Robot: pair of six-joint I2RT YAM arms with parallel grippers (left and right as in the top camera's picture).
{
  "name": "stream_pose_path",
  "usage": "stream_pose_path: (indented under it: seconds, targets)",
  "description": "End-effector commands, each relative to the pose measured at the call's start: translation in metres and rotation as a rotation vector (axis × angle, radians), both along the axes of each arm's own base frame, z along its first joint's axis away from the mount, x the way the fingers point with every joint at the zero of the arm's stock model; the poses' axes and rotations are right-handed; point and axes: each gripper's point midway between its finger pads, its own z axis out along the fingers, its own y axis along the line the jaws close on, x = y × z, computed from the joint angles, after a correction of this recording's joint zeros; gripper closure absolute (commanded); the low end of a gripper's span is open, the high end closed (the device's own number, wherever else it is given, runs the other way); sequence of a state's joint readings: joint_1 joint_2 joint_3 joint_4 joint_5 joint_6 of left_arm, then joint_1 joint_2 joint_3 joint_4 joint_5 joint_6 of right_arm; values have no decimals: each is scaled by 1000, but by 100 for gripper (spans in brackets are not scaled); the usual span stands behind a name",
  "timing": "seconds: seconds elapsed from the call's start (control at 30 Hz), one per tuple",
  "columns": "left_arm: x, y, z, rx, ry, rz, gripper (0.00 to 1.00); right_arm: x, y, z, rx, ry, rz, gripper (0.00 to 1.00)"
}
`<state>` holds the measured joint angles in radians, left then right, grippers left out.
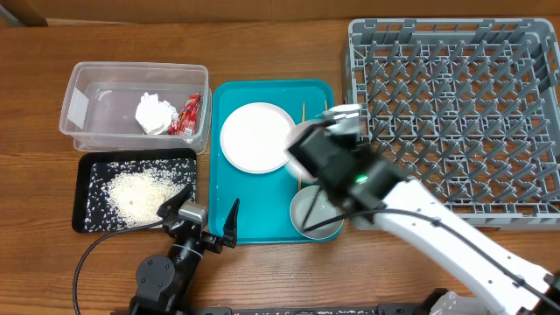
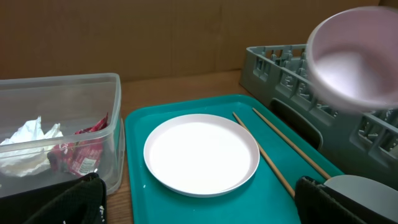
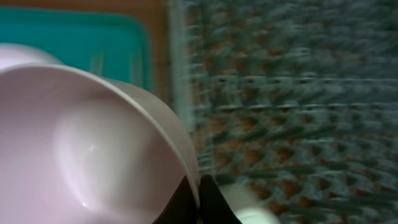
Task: Sort waste into correct bins and load items into the dishwasher
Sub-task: 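Carry the pink bowl into the grey rack and release it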
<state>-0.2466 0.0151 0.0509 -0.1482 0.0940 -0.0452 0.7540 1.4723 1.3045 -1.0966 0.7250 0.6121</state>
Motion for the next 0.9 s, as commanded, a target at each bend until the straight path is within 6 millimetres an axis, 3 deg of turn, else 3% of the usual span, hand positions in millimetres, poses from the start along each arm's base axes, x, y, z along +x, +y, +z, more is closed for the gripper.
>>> stream_pose_path:
  seconds: [0.0, 0.1, 0.3, 0.53, 0.87]
  targets:
    - [1, 1, -3, 3, -5, 5, 0, 20, -83, 55, -241, -252, -281, 96]
    - [1, 1, -3, 3, -5, 5, 0, 25, -135, 61, -316, -262, -439, 96]
    - [1, 1, -3, 3, -5, 5, 0, 26, -210, 49, -351, -212, -668, 96]
    - [1, 1, -3, 3, -5, 5, 0, 31, -234, 16, -343, -114, -732, 96]
    - [1, 1, -3, 3, -5, 5, 0, 41, -241, -23, -549, 23, -702, 94]
